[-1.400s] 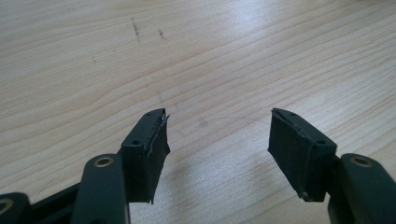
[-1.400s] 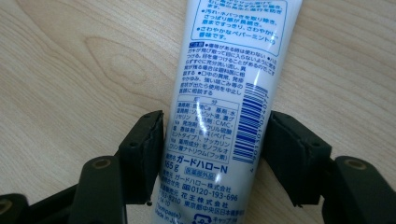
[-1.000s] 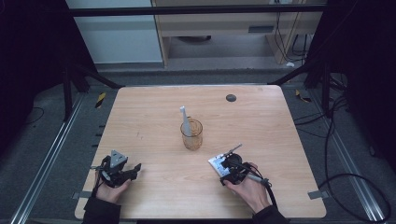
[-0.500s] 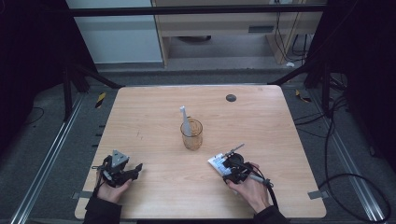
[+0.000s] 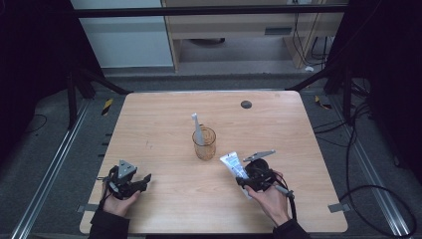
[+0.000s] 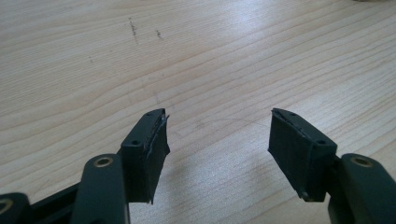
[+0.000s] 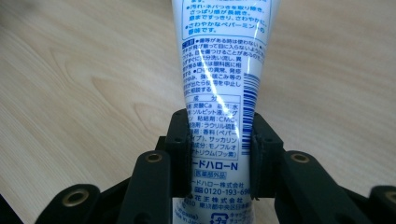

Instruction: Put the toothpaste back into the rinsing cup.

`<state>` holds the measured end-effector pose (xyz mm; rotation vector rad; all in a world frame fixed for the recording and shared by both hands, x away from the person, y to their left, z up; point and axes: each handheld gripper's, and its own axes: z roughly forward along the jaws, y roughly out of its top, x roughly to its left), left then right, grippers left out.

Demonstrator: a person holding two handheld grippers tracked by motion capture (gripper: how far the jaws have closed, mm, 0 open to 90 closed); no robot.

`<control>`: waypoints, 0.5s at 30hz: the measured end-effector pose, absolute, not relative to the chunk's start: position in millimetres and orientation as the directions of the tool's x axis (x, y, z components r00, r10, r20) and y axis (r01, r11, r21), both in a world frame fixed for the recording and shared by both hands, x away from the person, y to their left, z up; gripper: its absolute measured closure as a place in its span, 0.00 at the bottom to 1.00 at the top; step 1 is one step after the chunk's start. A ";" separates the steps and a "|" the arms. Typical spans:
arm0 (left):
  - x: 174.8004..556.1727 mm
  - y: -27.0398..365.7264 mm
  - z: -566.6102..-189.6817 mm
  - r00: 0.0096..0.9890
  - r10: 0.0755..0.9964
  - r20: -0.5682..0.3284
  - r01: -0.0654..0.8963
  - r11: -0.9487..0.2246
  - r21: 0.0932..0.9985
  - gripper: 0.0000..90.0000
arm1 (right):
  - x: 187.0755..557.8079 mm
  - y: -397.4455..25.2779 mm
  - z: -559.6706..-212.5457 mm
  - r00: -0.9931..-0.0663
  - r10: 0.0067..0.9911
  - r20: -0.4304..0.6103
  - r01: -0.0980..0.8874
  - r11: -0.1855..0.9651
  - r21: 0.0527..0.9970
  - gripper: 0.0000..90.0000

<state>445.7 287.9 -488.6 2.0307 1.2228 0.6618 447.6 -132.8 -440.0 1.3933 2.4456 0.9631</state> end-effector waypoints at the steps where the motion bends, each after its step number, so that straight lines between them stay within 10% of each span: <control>1: 445.6 287.9 -488.3 0.432 0.898 0.081 0.559 -0.337 0.758 0.41 | 447.0 -134.5 -437.9 -0.549 0.818 0.172 0.702 0.340 0.626 0.74; 15: 445.2 288.5 -486.7 0.419 0.904 0.080 0.549 -0.323 0.771 0.41 | 453.9 -149.8 -411.5 -0.531 0.818 0.221 0.568 0.150 0.809 0.74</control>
